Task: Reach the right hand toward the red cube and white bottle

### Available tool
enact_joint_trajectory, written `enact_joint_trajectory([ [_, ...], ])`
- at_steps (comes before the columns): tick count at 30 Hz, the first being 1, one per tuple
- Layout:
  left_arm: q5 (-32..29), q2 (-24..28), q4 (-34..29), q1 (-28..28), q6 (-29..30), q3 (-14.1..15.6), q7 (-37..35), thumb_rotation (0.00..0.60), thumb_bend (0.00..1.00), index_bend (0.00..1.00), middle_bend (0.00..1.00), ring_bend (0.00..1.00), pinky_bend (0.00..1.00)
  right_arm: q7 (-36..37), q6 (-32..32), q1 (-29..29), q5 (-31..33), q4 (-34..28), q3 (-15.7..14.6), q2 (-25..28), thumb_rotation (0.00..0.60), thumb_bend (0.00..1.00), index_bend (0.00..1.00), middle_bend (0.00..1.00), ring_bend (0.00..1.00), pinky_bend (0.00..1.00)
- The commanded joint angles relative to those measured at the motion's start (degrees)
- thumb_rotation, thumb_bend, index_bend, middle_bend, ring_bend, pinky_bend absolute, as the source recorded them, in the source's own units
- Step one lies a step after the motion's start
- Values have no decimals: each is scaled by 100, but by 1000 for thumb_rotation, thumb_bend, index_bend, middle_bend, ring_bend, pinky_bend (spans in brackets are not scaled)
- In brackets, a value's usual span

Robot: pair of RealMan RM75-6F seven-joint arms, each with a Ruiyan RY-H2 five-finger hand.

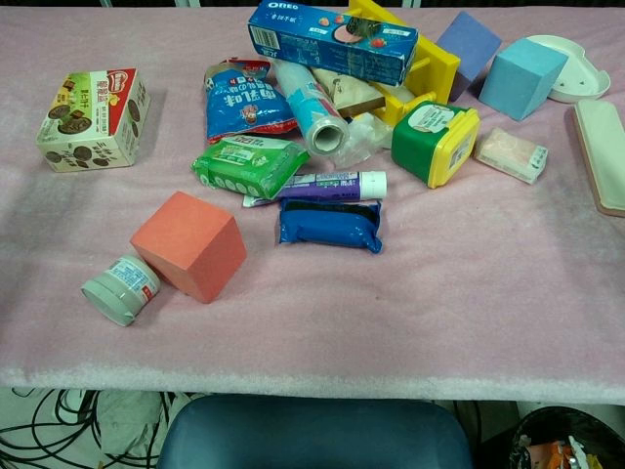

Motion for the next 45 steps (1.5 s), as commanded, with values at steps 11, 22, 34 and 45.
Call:
enact_joint_trajectory([
  [11,44,33,0,34,61,25,-61,600,0,0,0,0,0,54,-131,135,-420,-250,98,97,600,81,0,0,0,234],
  [22,-15,17,1,15,12,2,-57,600,0,0,0,0,0,-258,-1559,1373,-1275,-891,390,92,600,28,0,0,0,234],
  [34,-74,49,28,-28,-89,-14,-179,600,0,0,0,0,0,-561,-3362,2618,-936,-1192,735,-1046,600,35,0,0,0,234],
  [45,-131,131,-16,-56,-197,-3,-329,600,0,0,0,0,0,-1115,-4219,3305,-394,-630,990,-2386,600,42,0,0,0,234],
])
